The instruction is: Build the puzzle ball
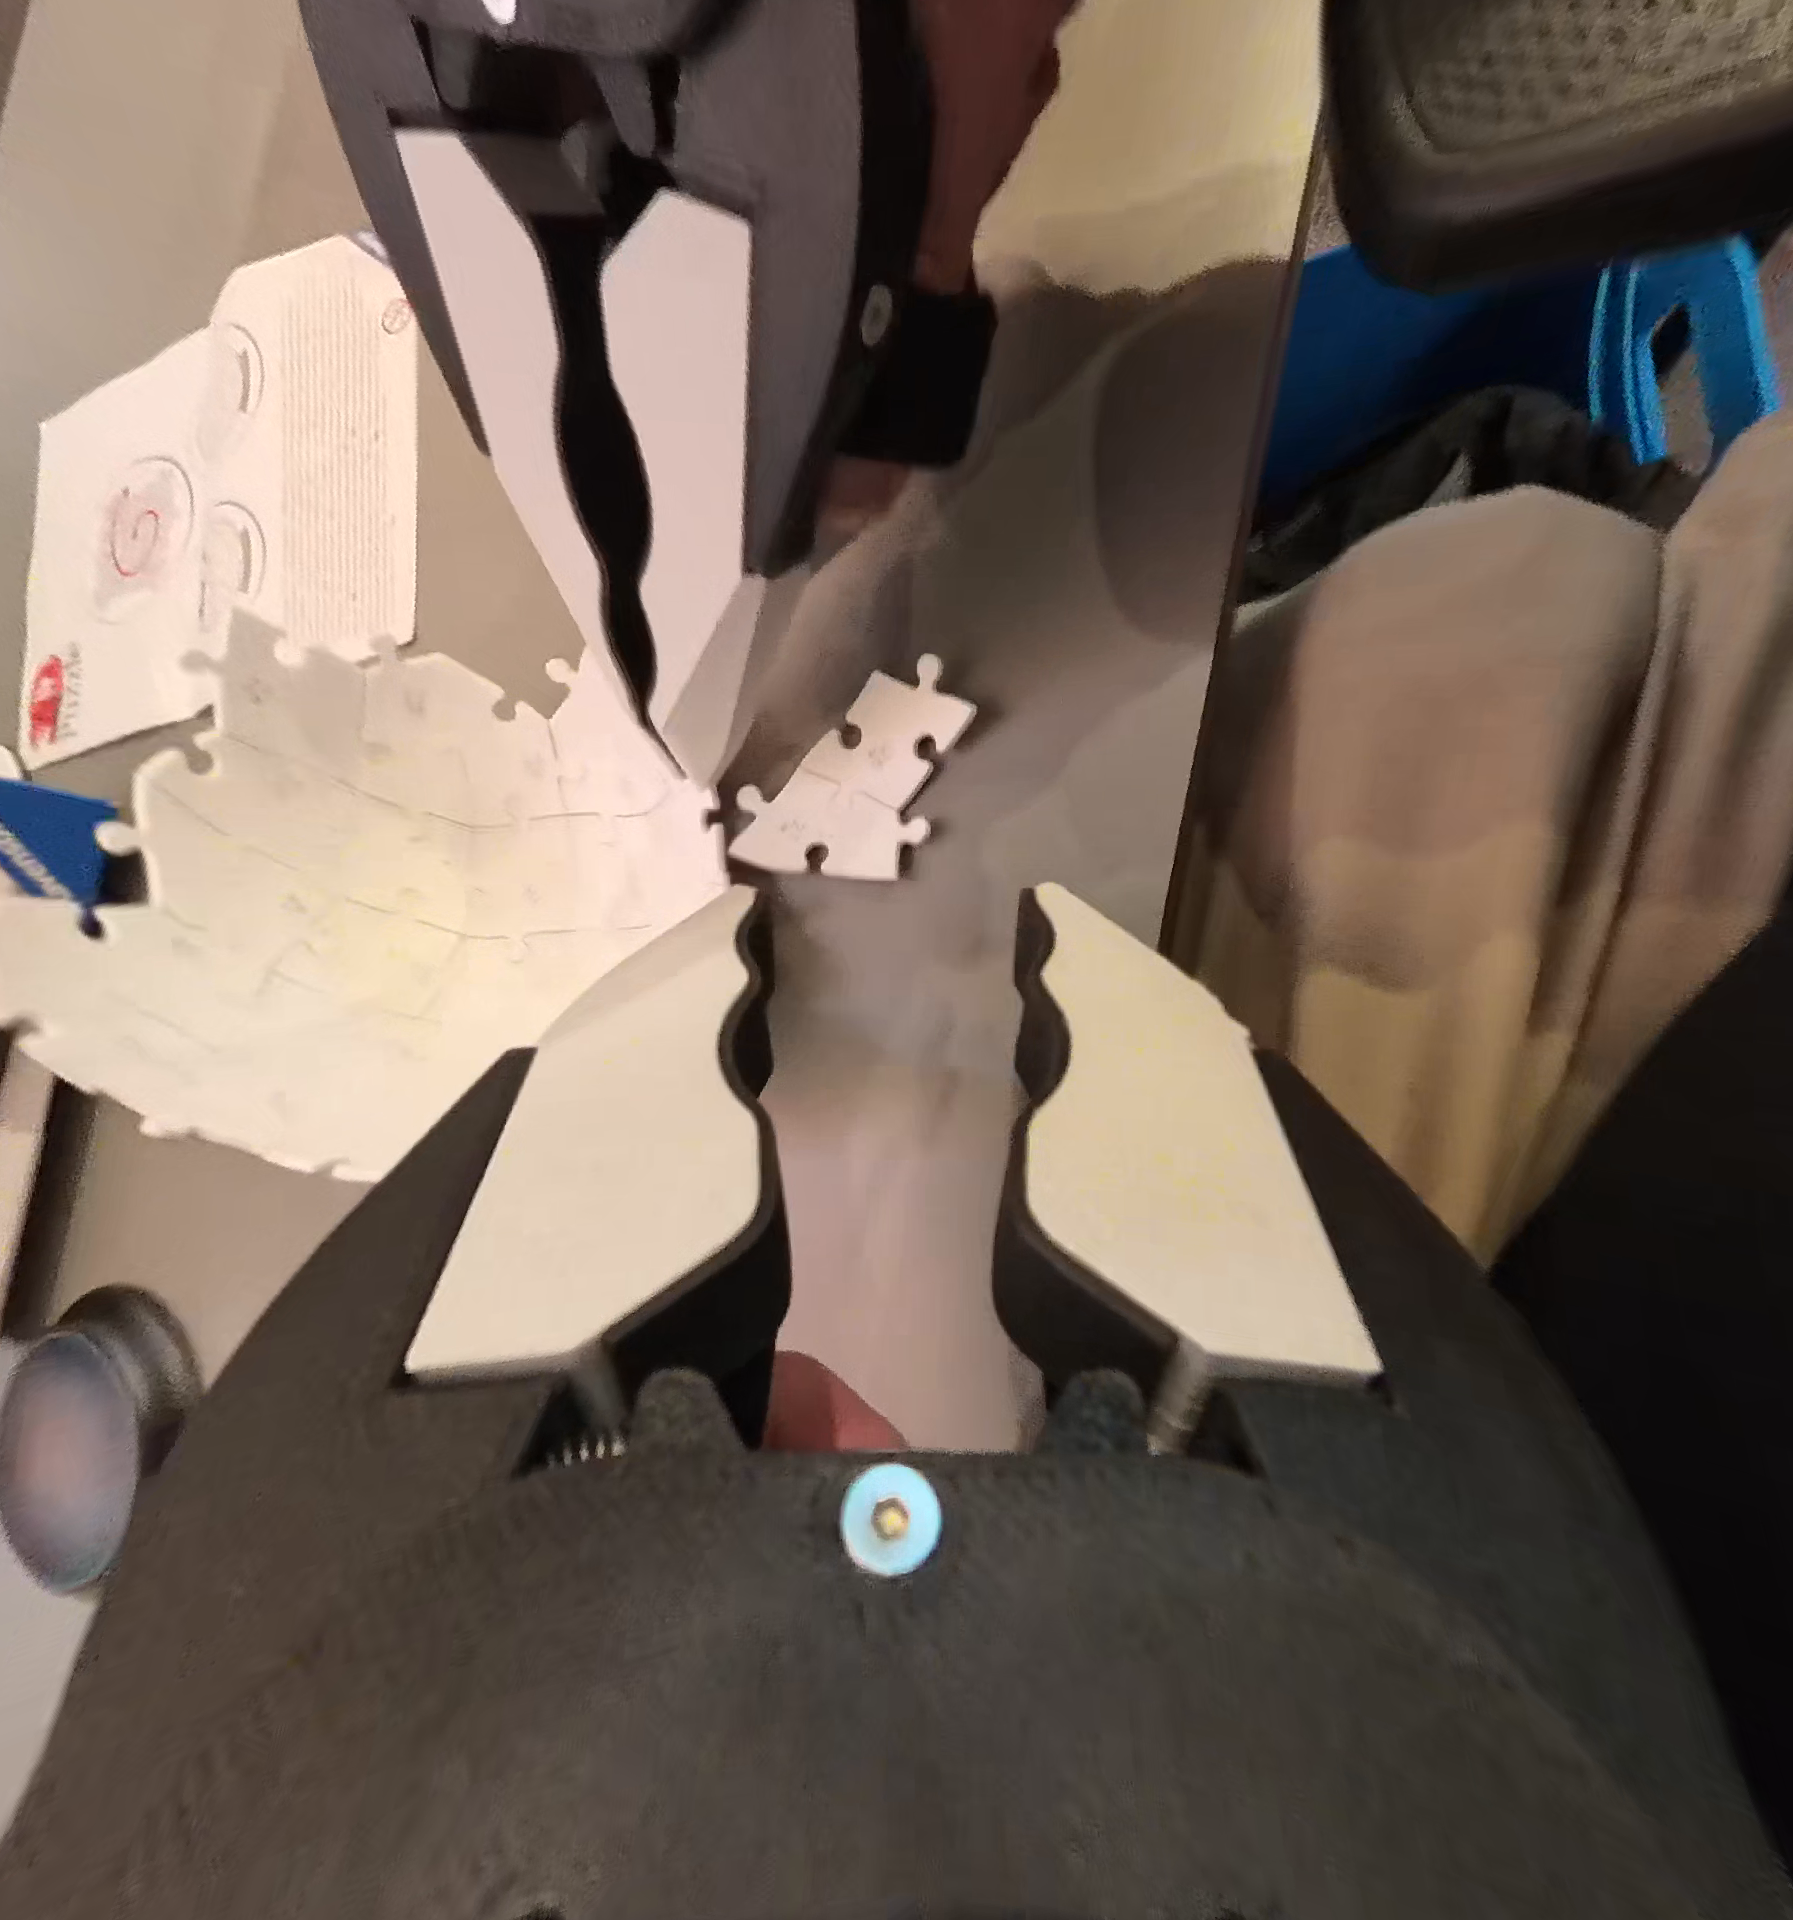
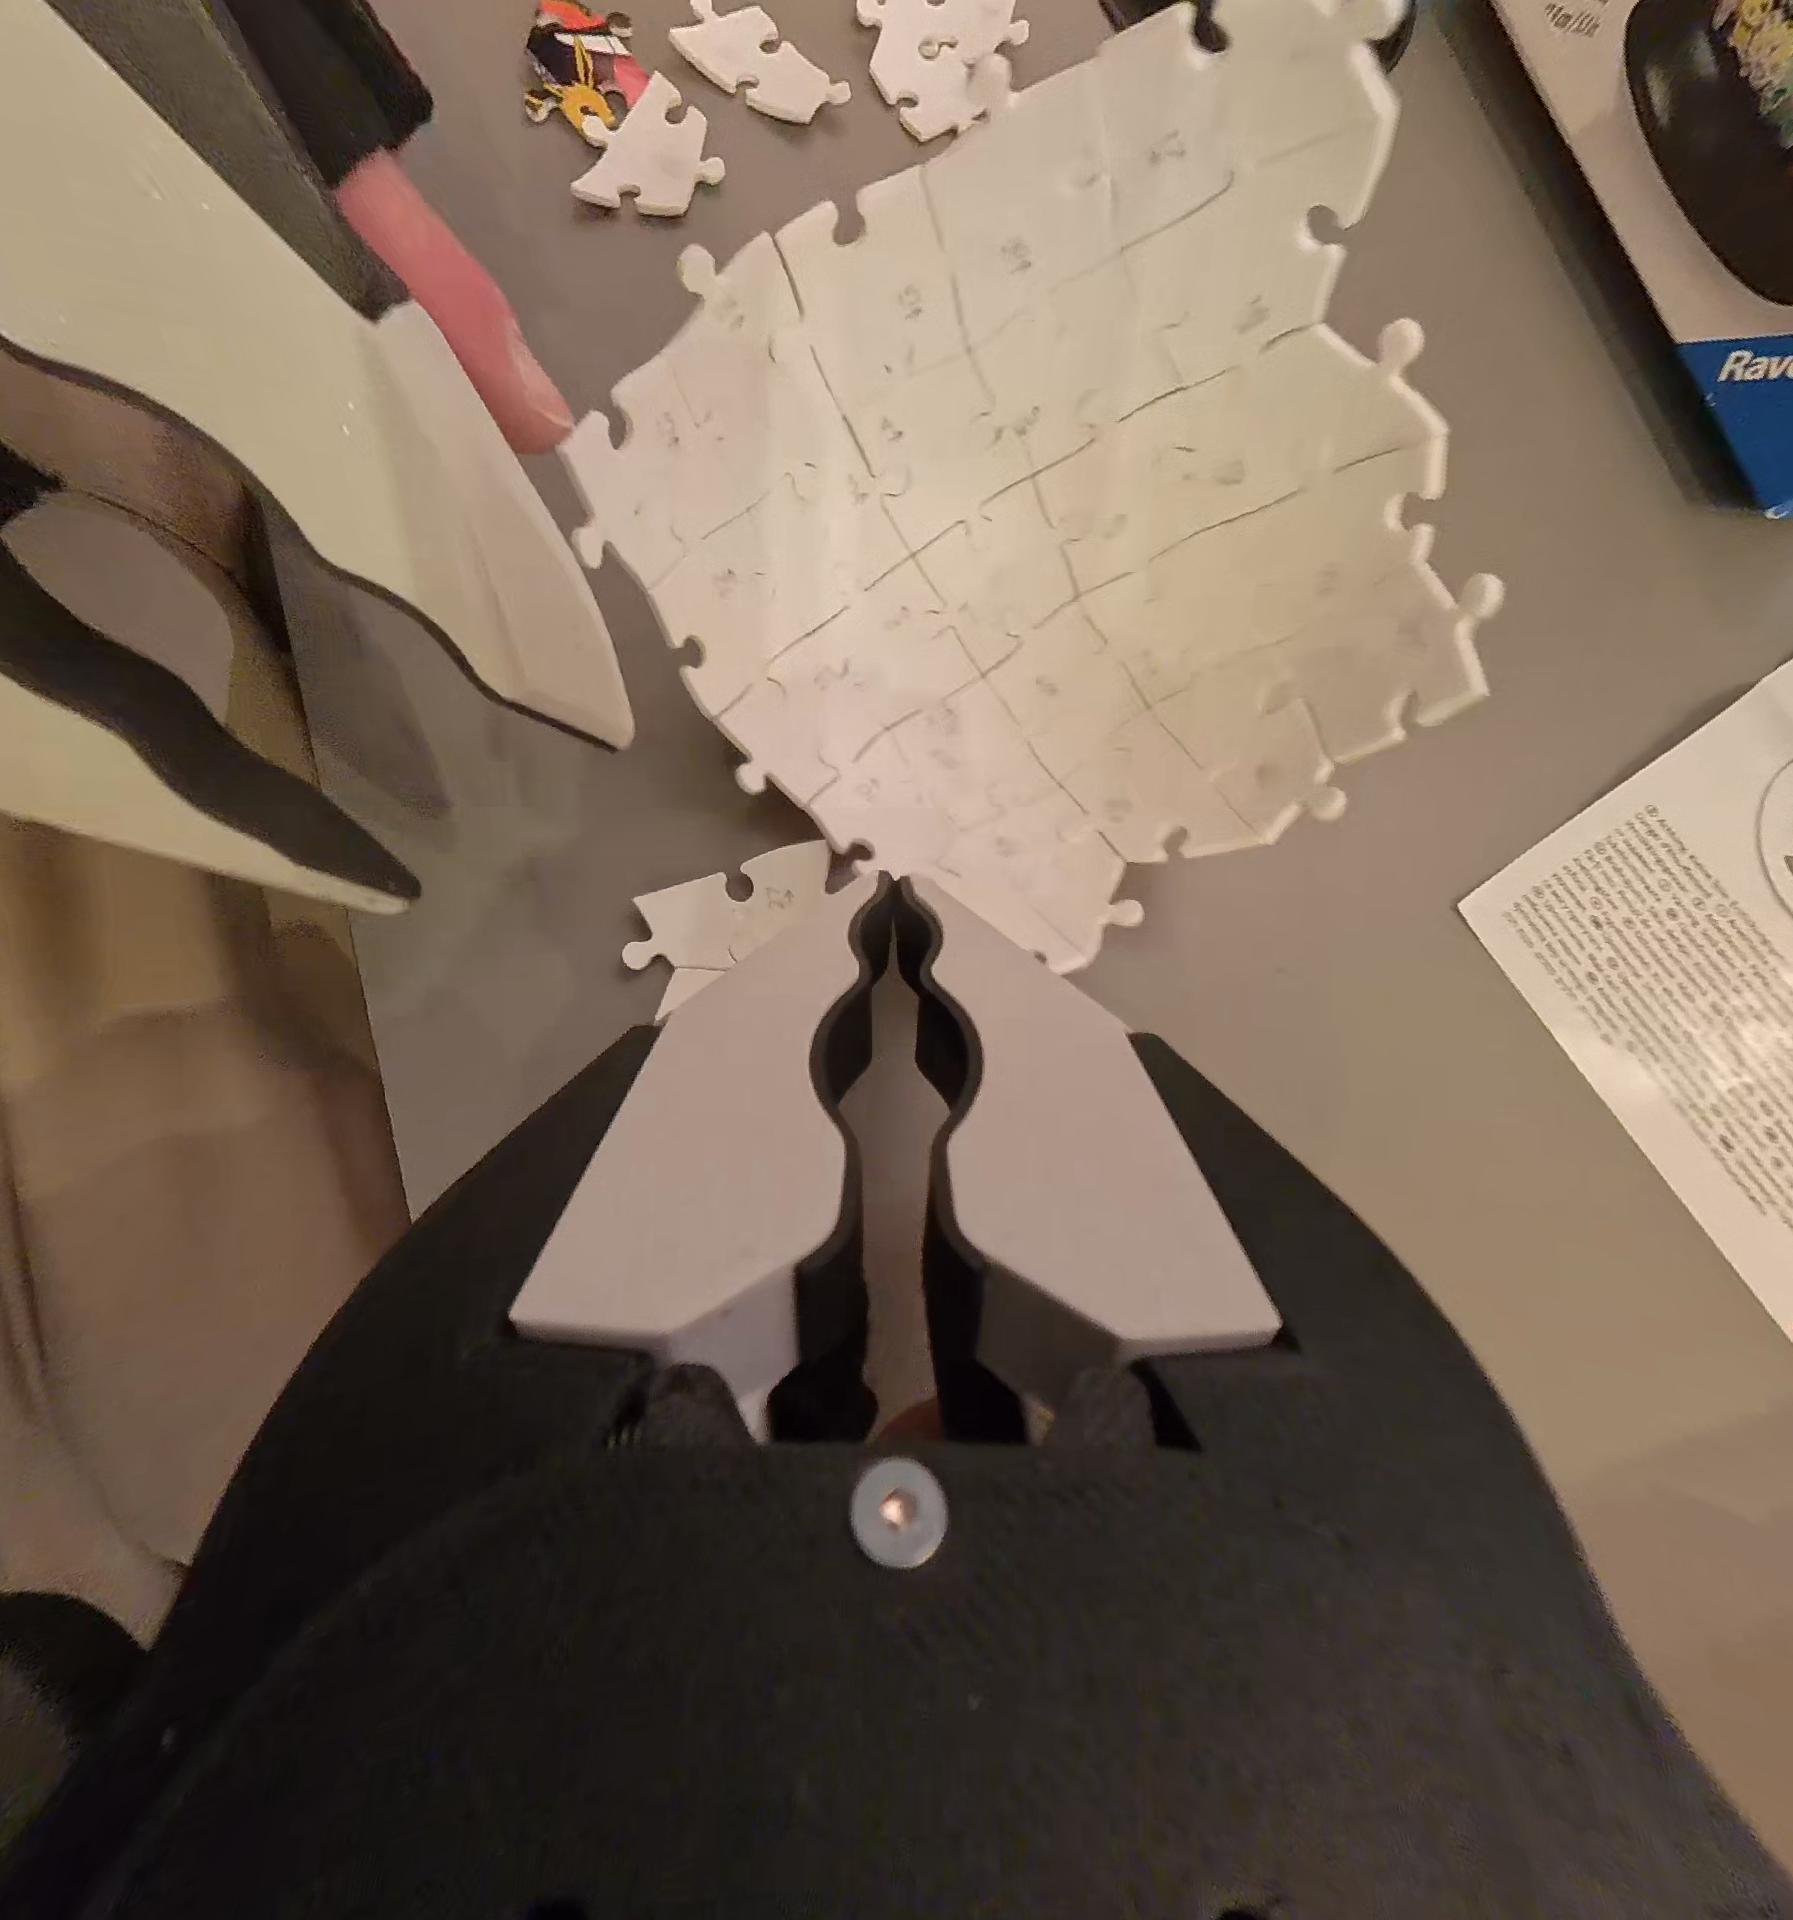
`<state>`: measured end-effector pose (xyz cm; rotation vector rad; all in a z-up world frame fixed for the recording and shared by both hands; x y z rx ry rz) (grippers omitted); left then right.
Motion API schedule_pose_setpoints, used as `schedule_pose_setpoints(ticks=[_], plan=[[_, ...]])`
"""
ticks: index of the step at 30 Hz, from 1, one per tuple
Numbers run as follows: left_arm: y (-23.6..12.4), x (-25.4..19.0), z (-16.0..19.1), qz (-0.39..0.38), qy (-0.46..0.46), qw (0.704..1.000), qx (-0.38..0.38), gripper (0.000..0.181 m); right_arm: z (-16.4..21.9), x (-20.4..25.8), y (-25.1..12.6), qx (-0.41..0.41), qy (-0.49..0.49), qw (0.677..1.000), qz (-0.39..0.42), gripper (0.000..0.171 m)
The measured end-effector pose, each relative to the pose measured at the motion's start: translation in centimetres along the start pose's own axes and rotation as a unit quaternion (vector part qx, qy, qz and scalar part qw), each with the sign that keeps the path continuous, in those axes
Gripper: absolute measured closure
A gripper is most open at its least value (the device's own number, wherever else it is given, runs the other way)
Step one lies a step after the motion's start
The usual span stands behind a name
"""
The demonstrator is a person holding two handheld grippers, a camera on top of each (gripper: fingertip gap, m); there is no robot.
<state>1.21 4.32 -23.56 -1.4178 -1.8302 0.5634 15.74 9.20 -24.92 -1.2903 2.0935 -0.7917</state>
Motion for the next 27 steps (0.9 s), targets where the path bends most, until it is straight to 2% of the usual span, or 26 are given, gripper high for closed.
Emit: schedule_pose_setpoints(ticks=[6, 8, 12, 16, 20, 27], plan=[[0.3, 0.2, -1.3, -0.028, -0.029, 0.999, -0.015, 0.137, 0.3, 0.0, 0.3, -0.002, 0.017, 1.0, -0.006, 0.171], [0.5, -0.1, -1.2, -0.026, -0.013, 0.999, -0.015, 0.137, 0.4, -0.1, 0.5, -0.005, 0.019, 1.0, -0.006, 0.171], [1.1, 0.5, -1.3, -0.03, -0.026, 0.999, -0.001, 0.134, 0.4, 0.1, 0.8, -0.004, 0.016, 1.0, -0.005, 0.171], [2.9, 0.7, -1.3, -0.035, -0.031, 0.998, 0.044, 0.128, 0.2, 0.2, 1.1, -0.01, 0.015, 1.0, -0.007, 0.171], [3.8, 1.4, -1.7, -0.023, -0.058, 0.996, 0.064, 0.125, 0.3, 0.0, 1.3, -0.016, 0.028, 0.999, -0.005, 0.171], [4.4, 2.4, -1.3, 0.022, -0.127, 0.99, 0.055, 0.117, 0.7, -0.2, 1.0, -0.032, 0.039, 0.999, -0.003, 0.171]])
Point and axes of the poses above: each gripper's, where its closed fingertips meet, y out along the fingers, z out of its underside, x = y × z across the jaws, the point moved 10 cm from there along -y, back along the fingers, and after that the axes turned 6 degrees about -y, right-handed, at the moved point
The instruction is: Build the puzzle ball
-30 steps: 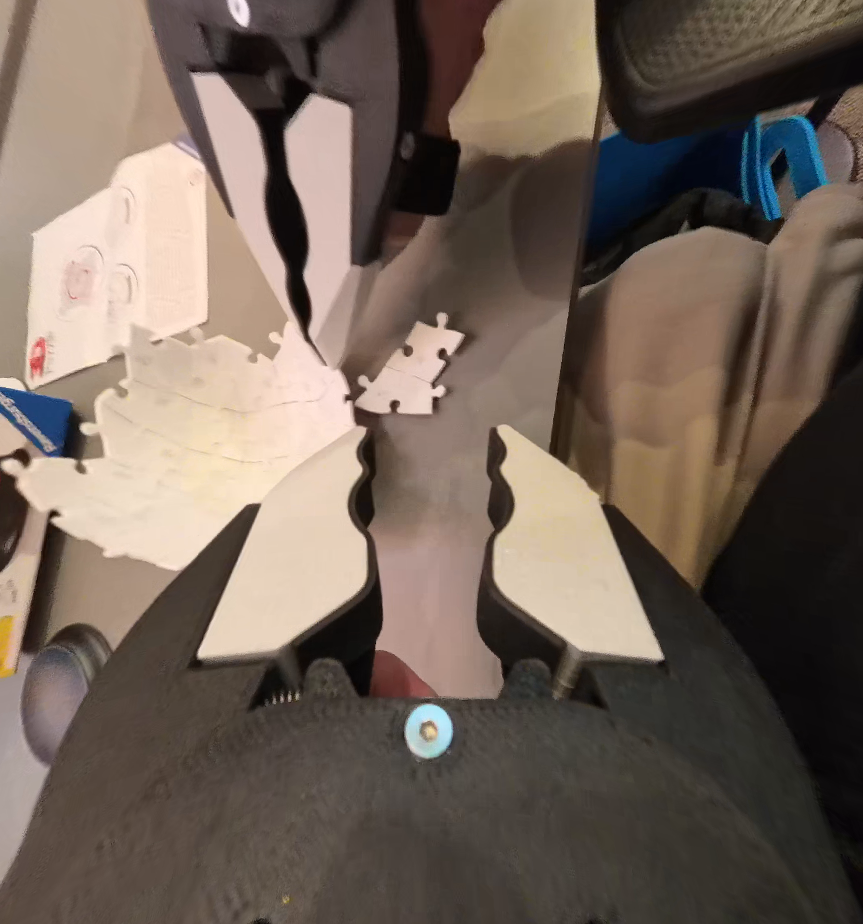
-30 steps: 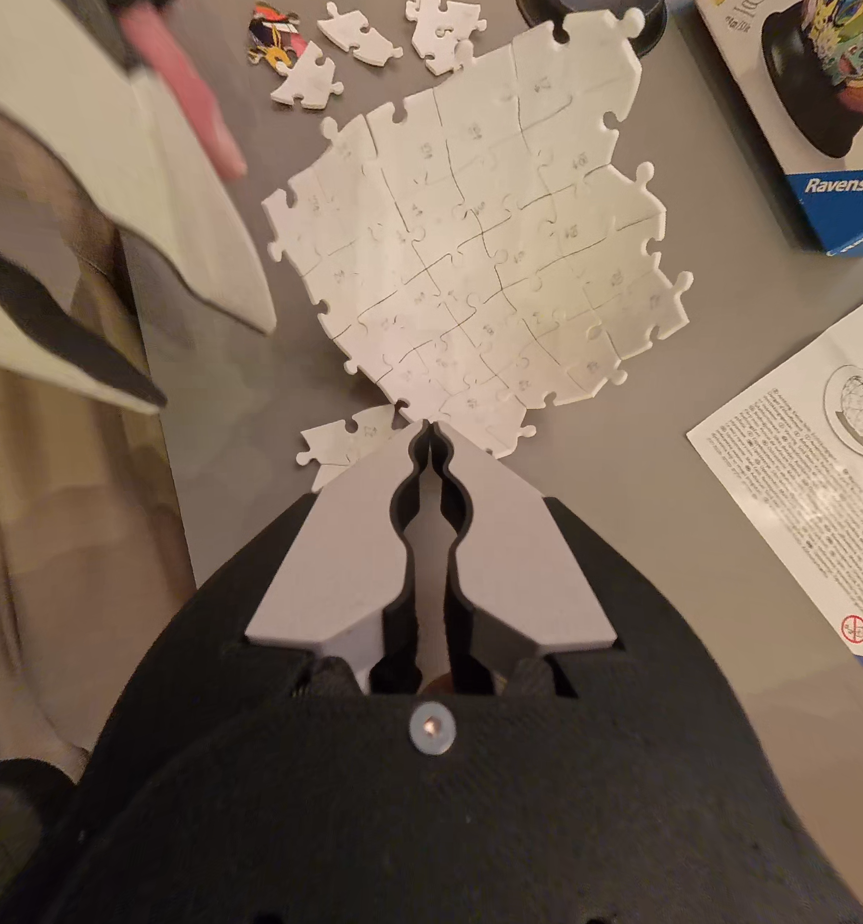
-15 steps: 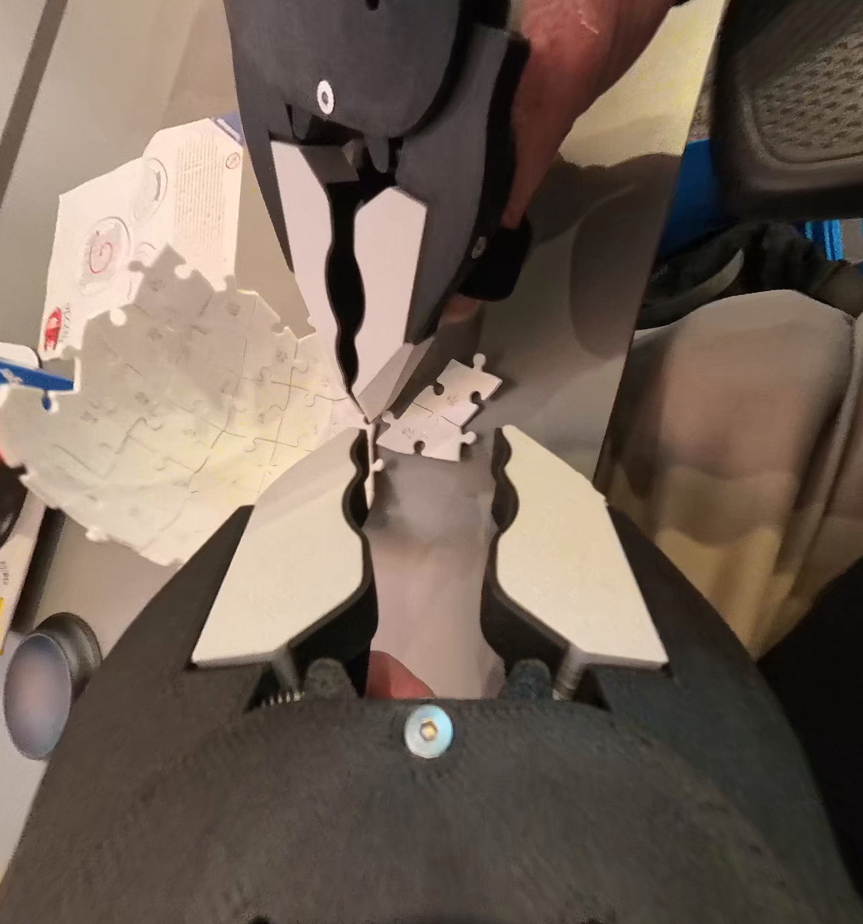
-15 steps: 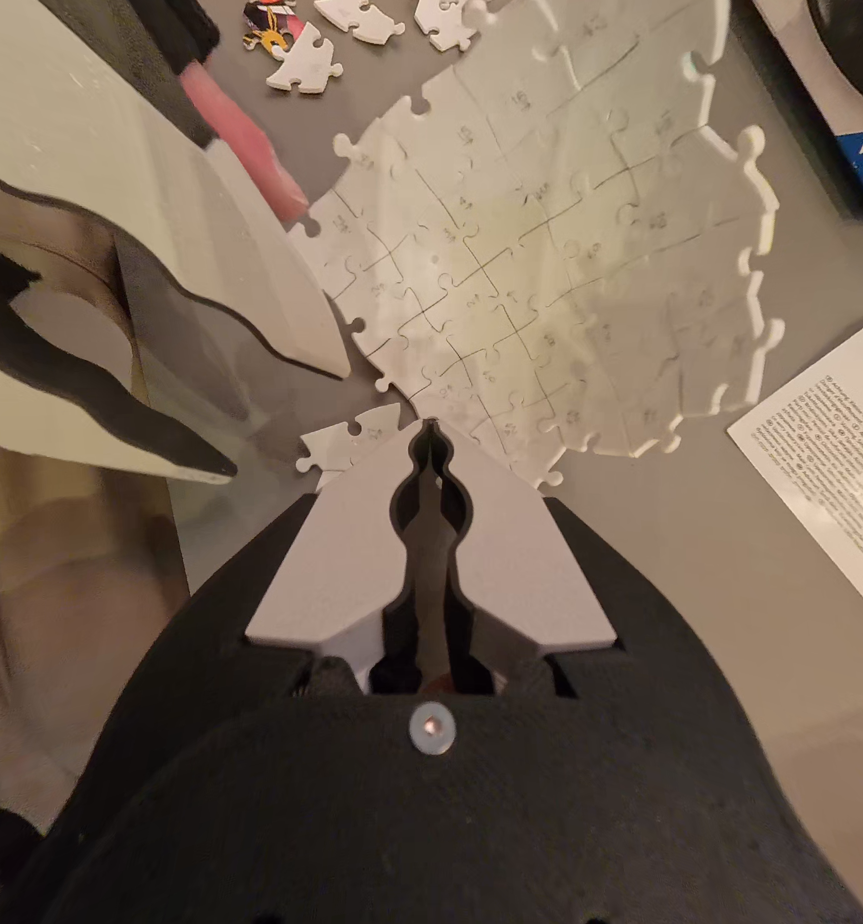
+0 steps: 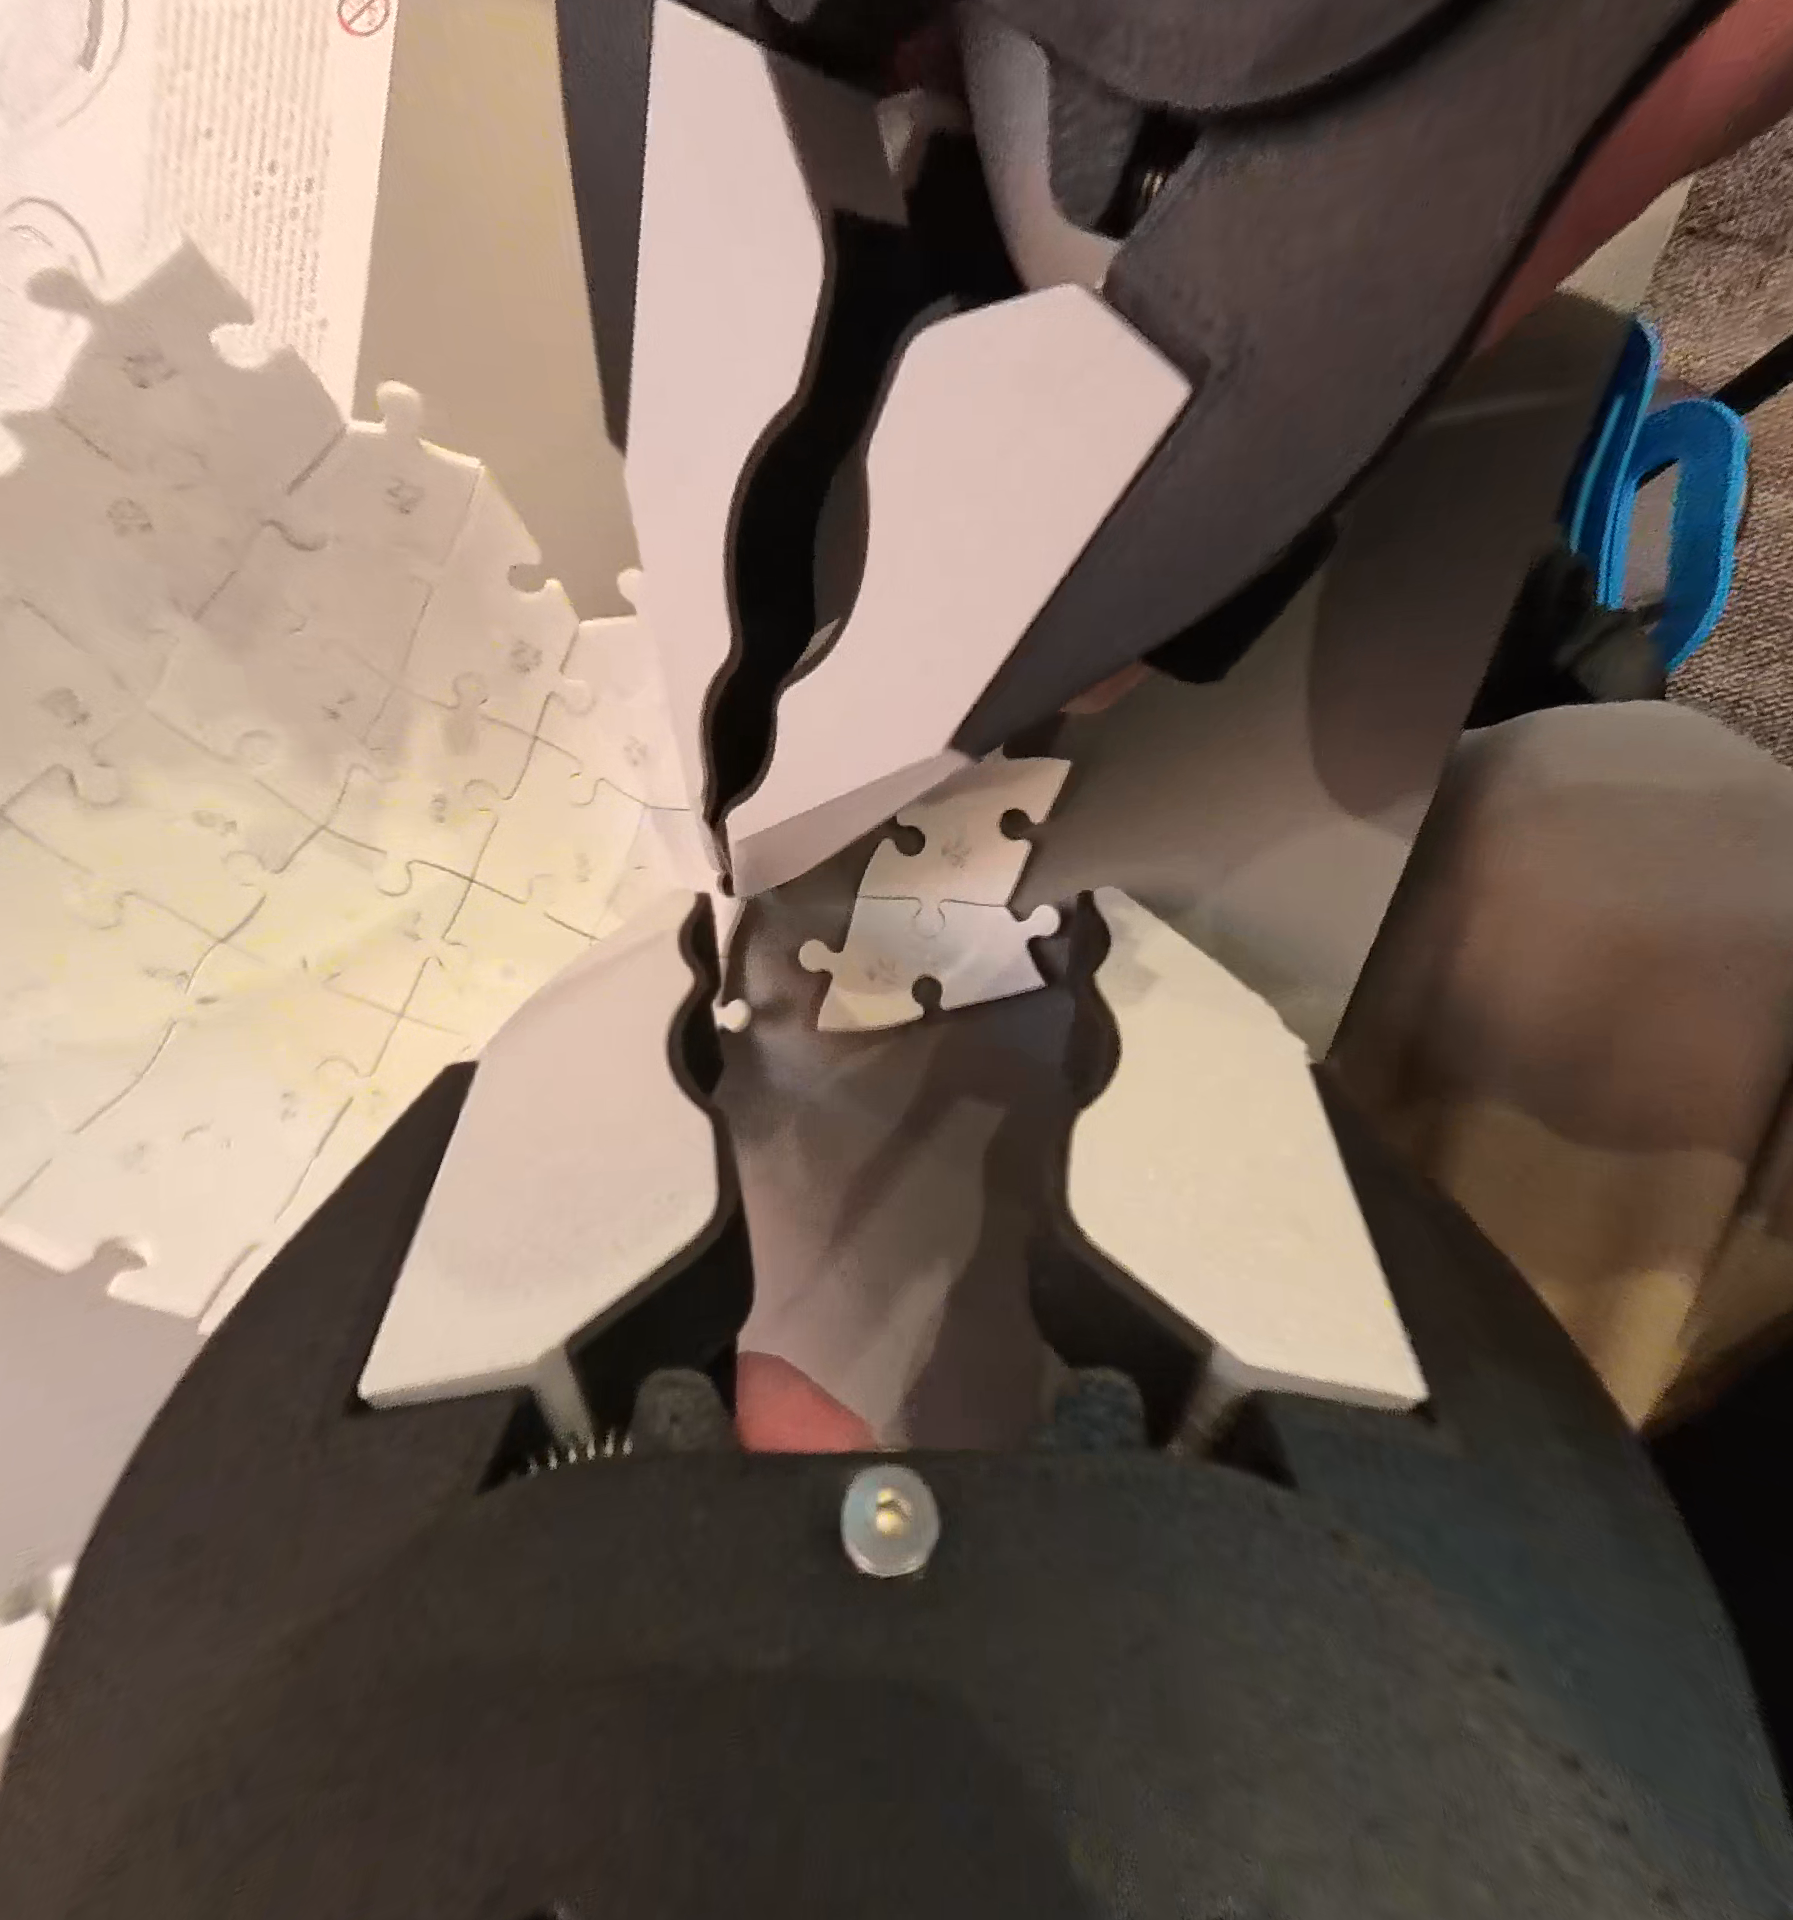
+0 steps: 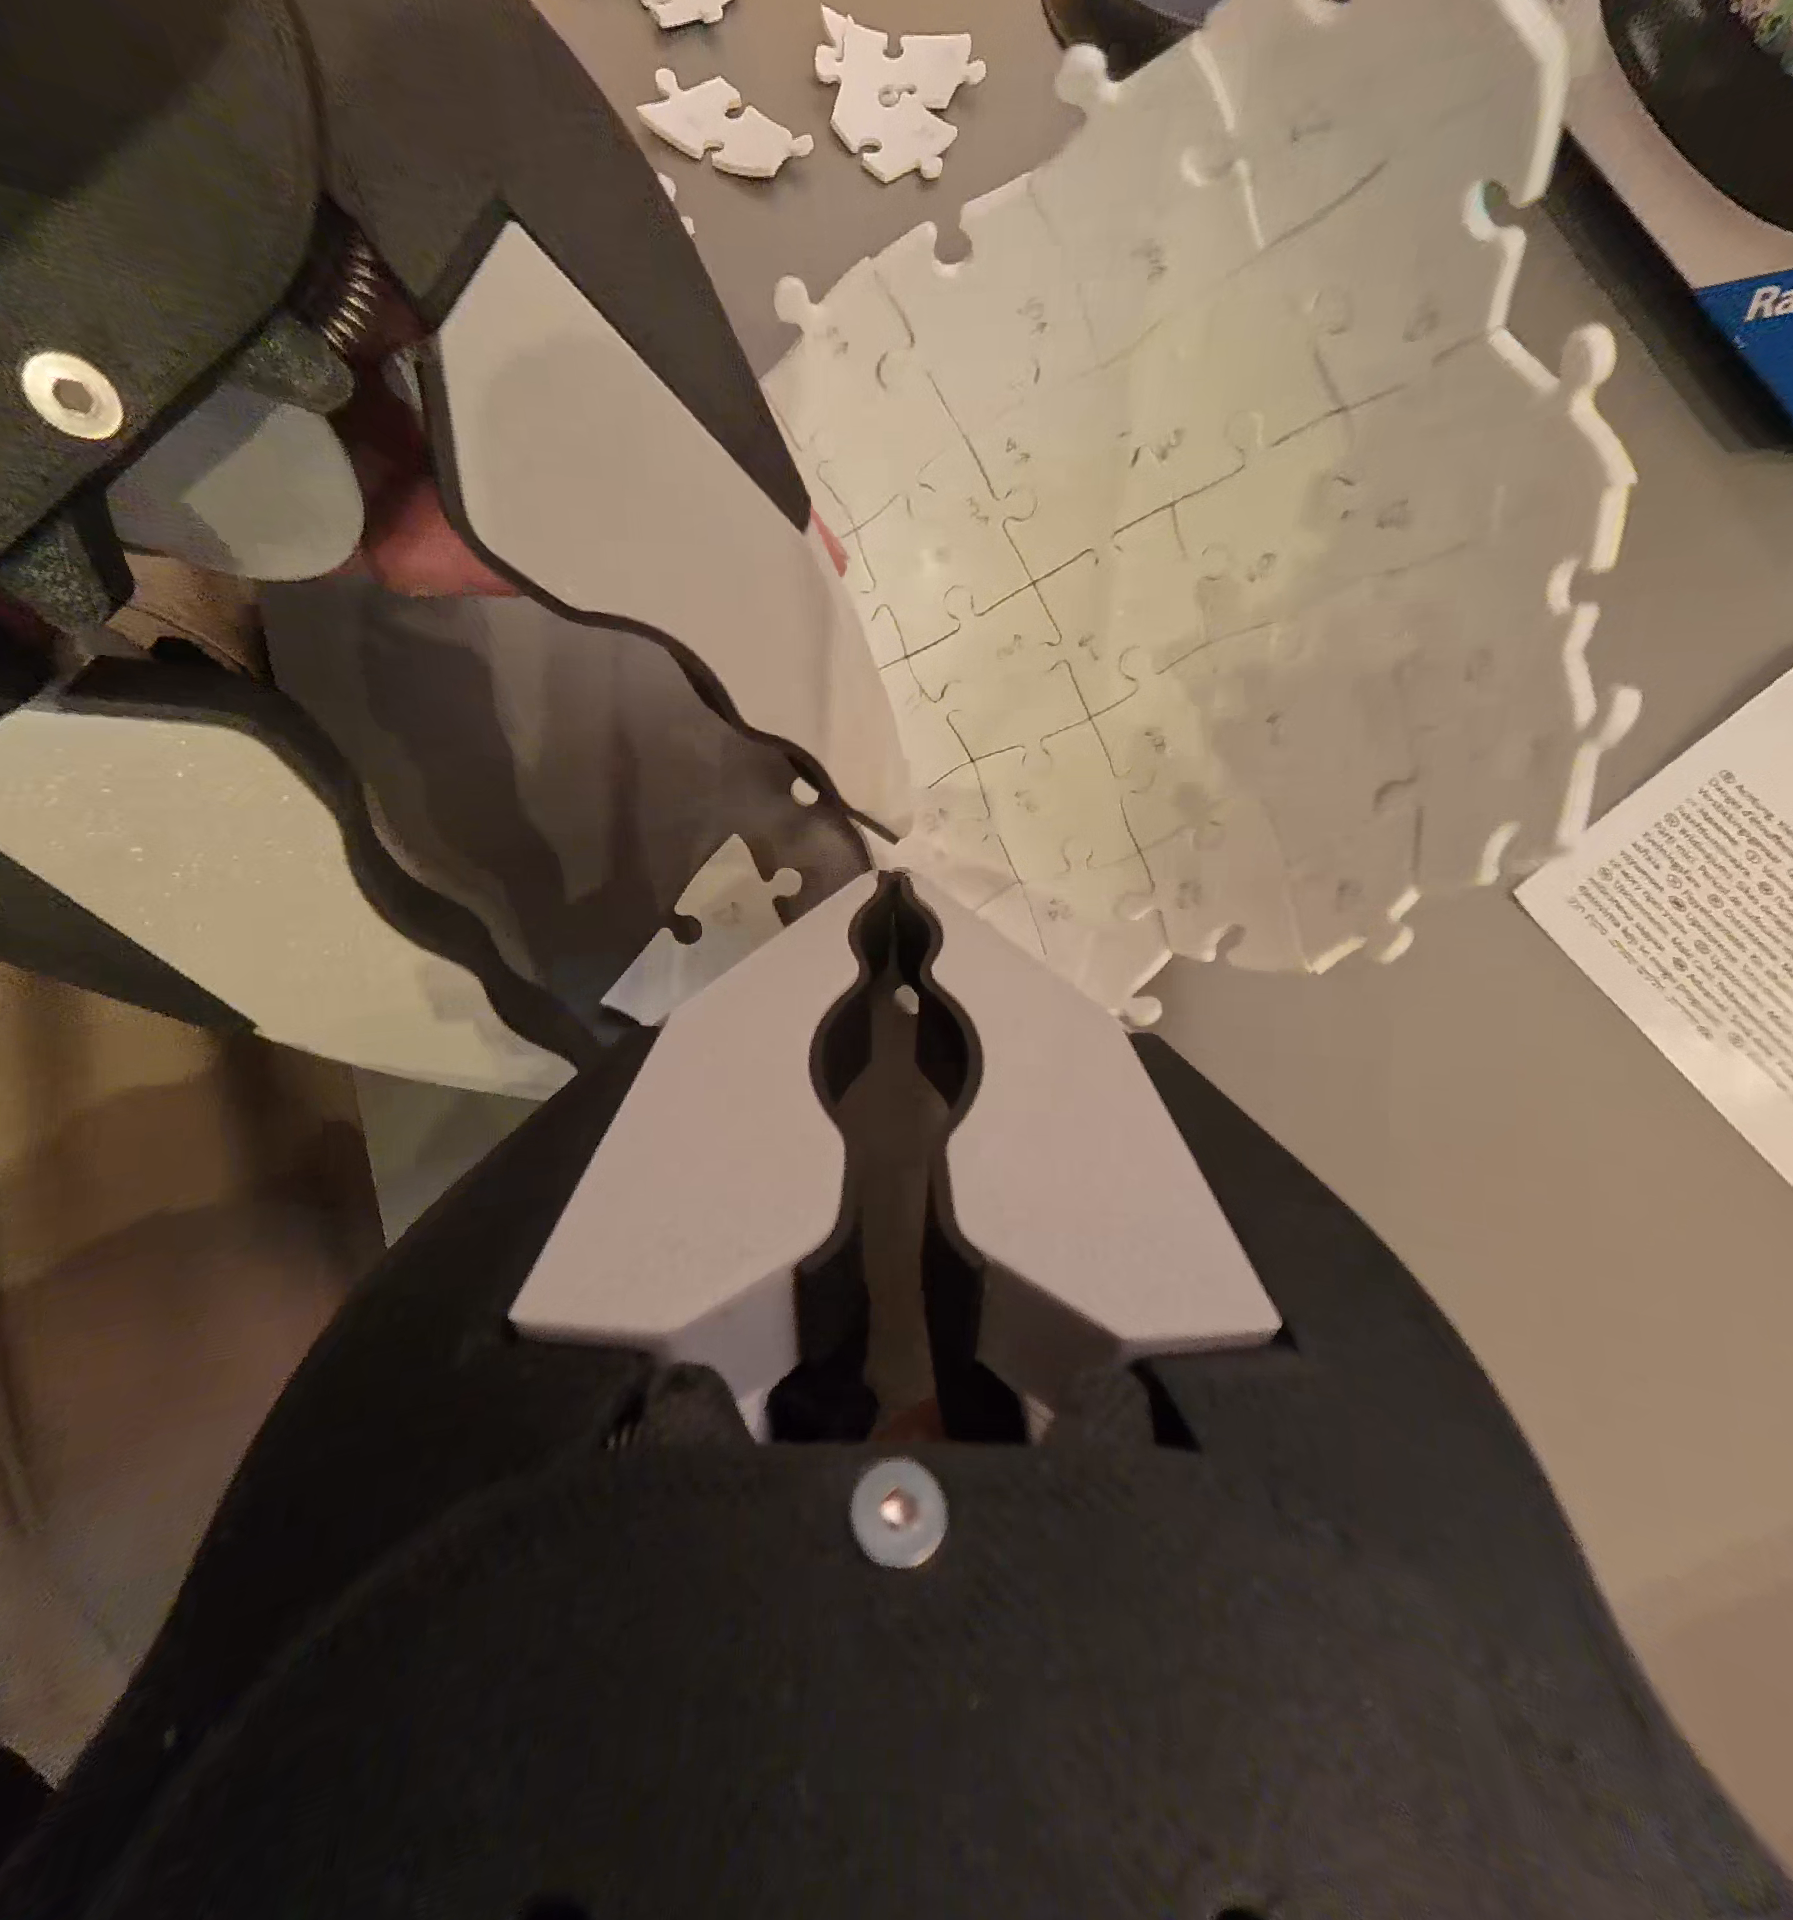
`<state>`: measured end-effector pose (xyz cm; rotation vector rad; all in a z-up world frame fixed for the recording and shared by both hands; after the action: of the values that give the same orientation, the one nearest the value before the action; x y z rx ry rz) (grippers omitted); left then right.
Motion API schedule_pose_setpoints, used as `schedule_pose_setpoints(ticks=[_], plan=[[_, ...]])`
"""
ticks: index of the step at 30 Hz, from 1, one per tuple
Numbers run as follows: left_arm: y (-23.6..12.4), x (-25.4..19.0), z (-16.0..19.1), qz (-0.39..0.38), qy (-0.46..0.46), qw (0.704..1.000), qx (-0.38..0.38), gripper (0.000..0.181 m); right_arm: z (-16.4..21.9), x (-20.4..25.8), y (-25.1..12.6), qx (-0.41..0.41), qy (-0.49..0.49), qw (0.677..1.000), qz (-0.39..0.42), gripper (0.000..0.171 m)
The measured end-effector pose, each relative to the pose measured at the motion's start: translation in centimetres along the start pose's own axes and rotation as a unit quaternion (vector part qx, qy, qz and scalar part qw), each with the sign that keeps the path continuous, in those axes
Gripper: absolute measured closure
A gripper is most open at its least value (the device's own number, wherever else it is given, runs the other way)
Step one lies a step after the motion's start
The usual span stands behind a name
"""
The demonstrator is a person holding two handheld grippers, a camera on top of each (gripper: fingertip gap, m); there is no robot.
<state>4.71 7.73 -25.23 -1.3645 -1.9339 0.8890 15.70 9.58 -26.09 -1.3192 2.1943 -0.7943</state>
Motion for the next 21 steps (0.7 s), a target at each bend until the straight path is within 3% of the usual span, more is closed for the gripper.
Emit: schedule_pose_setpoints(ticks=[21], plan=[[0.7, 1.5, -0.8, 0.063, 0.002, 0.997, 0.032, 0.111, 1.0, 2.4, -5.4, -0.003, -0.033, 0.999, 0.034, 0.163]])
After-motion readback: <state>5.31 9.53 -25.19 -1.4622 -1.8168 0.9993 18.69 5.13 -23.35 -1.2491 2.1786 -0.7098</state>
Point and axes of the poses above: each gripper's, where its closed fingertips meet, y out along the fingers, z out of its underside, x = y × z across the jaws, the point moved 10 cm from there along -y, back along the fingers, and after that the axes turned 6 degrees about -y, right-handed, at the moved point
